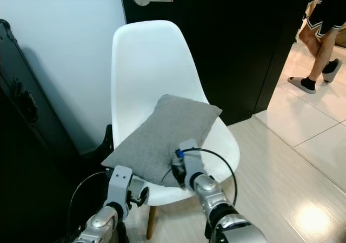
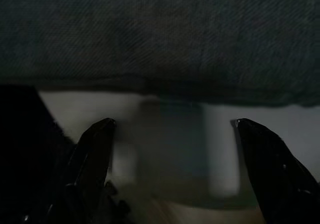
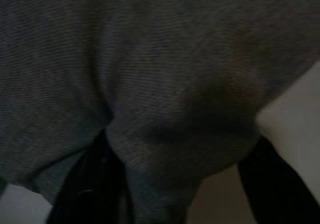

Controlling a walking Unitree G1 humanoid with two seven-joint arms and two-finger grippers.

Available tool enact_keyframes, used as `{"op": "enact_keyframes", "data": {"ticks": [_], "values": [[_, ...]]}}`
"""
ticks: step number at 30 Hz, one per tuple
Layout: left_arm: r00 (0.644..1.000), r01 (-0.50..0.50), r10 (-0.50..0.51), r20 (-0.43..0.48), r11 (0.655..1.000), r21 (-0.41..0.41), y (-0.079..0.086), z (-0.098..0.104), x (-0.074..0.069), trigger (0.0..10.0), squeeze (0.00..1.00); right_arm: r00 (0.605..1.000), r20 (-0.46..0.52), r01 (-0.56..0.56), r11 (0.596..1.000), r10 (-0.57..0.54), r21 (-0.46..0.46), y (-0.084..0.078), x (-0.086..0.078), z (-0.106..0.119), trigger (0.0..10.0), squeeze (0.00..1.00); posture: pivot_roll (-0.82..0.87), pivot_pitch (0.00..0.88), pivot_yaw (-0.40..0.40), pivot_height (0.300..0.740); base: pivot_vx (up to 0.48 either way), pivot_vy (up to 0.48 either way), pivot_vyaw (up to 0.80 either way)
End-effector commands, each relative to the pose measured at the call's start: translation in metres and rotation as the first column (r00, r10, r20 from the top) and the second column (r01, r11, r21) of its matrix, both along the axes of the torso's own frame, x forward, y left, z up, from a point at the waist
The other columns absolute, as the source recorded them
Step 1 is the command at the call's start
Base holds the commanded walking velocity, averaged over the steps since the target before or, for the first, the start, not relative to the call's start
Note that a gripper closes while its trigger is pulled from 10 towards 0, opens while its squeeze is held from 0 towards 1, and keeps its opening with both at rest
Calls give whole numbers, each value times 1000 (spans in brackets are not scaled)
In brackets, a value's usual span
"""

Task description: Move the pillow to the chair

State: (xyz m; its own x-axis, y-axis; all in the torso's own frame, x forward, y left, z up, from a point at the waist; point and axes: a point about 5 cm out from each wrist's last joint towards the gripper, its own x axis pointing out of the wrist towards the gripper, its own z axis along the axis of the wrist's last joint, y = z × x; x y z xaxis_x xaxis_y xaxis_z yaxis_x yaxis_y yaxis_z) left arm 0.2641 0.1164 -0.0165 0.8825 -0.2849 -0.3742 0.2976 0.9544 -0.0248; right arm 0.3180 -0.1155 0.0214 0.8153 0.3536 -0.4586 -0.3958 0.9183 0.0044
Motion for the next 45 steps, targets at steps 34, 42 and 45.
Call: {"op": "enact_keyframes", "data": {"ticks": [34, 42, 45], "values": [[971, -226, 221, 95, 973, 49, 44, 7, 1, 10000, 0, 990, -68, 135, 681, -125, 719, -75, -25, 5, 10000, 0, 49, 0, -29, 510, 0, 0, 0], [934, -355, 351, 64, 933, 62, 66, -9, -26, 10000, 0, 952, -200, 307, 700, -233, 645, -86, -49, -26, 10000, 0, 59, 0, -35, 545, 0, 0, 0], [937, -350, 350, 24, 934, 76, 64, -18, -38, 10000, 0, 949, -203, 315, 690, -241, 652, -88, -52, -29, 10000, 0, 59, 0, -36, 559, 0, 0, 0]]}}
